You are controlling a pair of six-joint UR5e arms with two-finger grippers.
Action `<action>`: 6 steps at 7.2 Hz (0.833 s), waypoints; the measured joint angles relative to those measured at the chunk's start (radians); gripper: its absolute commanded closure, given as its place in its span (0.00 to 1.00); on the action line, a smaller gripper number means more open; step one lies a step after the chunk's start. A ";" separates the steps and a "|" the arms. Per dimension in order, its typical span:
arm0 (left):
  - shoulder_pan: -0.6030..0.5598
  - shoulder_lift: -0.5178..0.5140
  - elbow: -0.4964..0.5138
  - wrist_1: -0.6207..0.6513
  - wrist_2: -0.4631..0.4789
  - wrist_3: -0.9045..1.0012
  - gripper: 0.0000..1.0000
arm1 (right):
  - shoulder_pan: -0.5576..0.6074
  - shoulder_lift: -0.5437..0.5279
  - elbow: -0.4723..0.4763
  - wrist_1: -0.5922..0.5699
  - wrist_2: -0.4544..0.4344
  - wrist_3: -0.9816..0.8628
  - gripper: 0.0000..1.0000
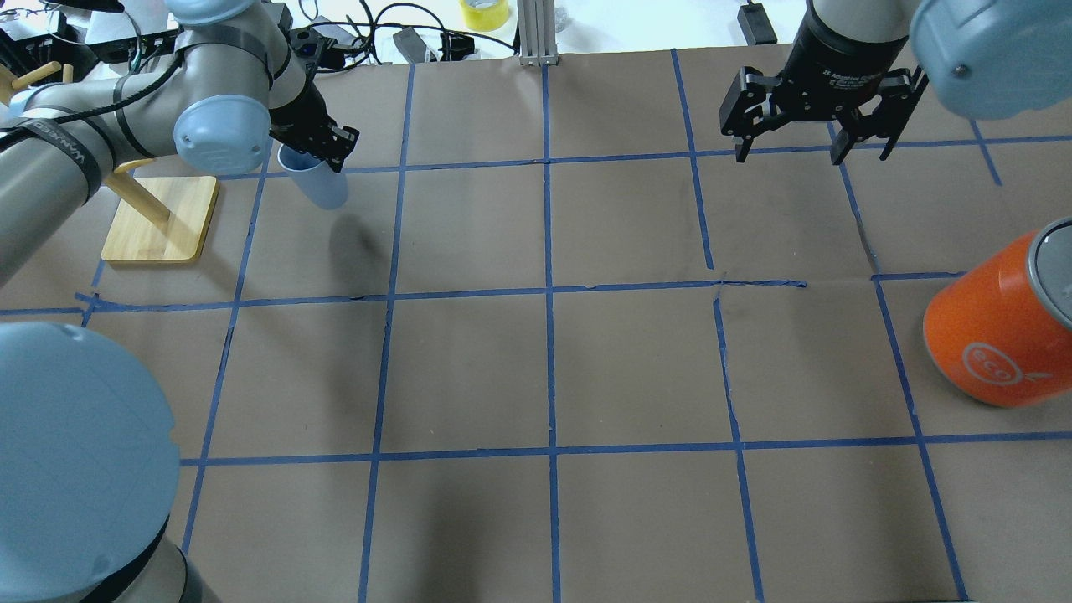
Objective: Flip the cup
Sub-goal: 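Rotate the cup upright with the left gripper and set it down near the wooden stand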
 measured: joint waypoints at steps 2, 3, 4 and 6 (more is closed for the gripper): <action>0.000 -0.005 -0.021 -0.002 0.052 0.023 0.75 | 0.000 0.001 0.000 0.002 -0.001 -0.001 0.00; -0.001 -0.004 -0.047 0.017 0.049 0.024 0.01 | 0.000 0.002 0.001 0.002 -0.001 -0.001 0.00; 0.000 -0.002 -0.067 0.045 0.046 0.023 0.00 | 0.000 0.003 0.001 0.003 -0.001 -0.001 0.00; -0.003 0.015 -0.075 0.070 0.024 0.020 0.00 | 0.000 0.004 0.002 0.003 -0.007 -0.001 0.00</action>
